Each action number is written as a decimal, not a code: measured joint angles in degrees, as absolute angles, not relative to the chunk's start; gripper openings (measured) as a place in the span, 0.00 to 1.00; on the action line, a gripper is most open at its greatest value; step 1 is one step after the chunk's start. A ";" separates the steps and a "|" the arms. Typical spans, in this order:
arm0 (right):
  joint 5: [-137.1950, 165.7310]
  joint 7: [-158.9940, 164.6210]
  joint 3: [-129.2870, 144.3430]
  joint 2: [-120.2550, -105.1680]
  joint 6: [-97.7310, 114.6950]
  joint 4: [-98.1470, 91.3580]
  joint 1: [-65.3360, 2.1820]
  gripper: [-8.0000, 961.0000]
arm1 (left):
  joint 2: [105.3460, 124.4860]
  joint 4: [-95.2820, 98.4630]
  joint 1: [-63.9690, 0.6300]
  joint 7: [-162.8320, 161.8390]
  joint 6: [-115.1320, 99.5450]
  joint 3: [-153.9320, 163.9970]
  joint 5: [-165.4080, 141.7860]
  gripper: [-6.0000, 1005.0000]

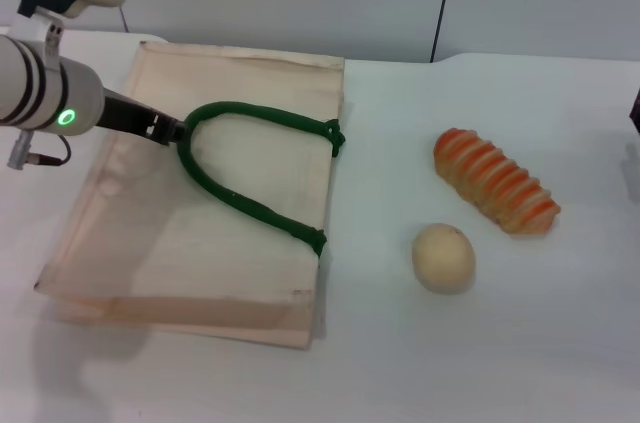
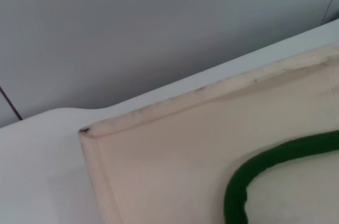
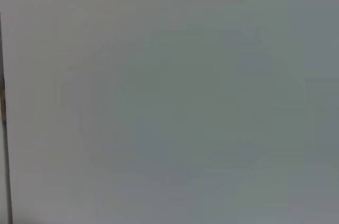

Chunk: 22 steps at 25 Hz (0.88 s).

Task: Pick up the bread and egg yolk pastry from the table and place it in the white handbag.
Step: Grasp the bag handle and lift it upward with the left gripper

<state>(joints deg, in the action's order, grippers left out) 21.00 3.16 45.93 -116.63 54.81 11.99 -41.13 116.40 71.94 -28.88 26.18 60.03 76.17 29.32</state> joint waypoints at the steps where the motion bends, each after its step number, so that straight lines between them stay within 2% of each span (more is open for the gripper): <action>1: 21.00 3.16 45.94 -116.63 54.80 11.99 -41.13 0.67 | 116.40 71.61 -29.15 26.08 59.92 76.16 29.32 0.48; 22: 21.00 3.16 45.57 -116.72 54.75 12.12 -41.77 0.67 | 116.54 63.55 -32.85 23.84 56.01 76.72 29.45 0.49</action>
<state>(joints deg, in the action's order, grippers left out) 21.00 3.17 45.57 -116.72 54.75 12.12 -41.77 116.54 63.55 -32.85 23.84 56.01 76.72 29.45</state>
